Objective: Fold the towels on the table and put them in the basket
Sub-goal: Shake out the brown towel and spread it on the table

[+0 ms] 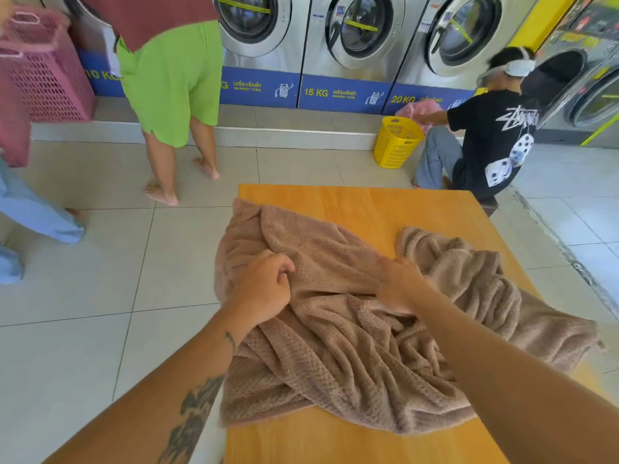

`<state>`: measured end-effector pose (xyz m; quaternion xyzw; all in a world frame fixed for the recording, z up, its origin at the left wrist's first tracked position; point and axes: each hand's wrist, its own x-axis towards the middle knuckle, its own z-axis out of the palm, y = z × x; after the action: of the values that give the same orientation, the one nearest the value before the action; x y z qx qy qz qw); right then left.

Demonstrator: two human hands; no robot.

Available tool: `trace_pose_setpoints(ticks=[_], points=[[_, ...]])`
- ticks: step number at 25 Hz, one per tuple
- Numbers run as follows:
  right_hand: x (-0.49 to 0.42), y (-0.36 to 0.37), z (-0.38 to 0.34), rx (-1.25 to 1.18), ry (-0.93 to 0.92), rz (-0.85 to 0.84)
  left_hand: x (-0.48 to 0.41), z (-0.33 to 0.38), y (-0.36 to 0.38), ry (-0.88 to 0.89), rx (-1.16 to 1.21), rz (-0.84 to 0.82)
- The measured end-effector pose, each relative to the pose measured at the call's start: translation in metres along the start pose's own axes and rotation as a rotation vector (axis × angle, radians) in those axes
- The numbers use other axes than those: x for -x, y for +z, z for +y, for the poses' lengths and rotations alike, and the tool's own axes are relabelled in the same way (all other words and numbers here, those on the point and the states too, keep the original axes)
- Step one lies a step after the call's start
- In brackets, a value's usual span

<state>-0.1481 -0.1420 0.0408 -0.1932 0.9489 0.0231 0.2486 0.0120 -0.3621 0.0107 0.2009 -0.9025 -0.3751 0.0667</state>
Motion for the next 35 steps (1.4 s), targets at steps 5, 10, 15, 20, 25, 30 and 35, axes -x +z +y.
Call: trace_pose_setpoints(ticks=[5, 10, 15, 20, 25, 30, 35], points=[[0.005, 0.014, 0.061, 0.250, -0.128, 0.018, -0.004, 0.043, 0.050, 0.022, -0.116, -0.100], [-0.009, -0.016, 0.100, 0.000, -0.341, 0.133, -0.027, 0.106, 0.105, 0.020, -0.350, 0.037], [-0.020, -0.068, 0.138, -0.495, -0.502, 0.068, -0.061, 0.167, 0.131, -0.059, -0.250, 0.061], [-0.065, -0.069, 0.152, -0.562, -0.519, -0.024, -0.095, 0.186, 0.142, -0.186, -0.333, -0.291], [-0.118, -0.055, 0.149, -0.003, -0.445, 0.098, -0.103, 0.165, 0.168, -0.188, -0.573, -0.376], [-0.169, -0.070, 0.150, 0.280, -0.476, 0.144, -0.144, 0.139, 0.171, -0.036, -0.328, 0.019], [-0.211, -0.124, 0.205, 0.026, -0.035, 0.528, -0.209, 0.140, 0.148, -0.039, -0.155, 0.329]])
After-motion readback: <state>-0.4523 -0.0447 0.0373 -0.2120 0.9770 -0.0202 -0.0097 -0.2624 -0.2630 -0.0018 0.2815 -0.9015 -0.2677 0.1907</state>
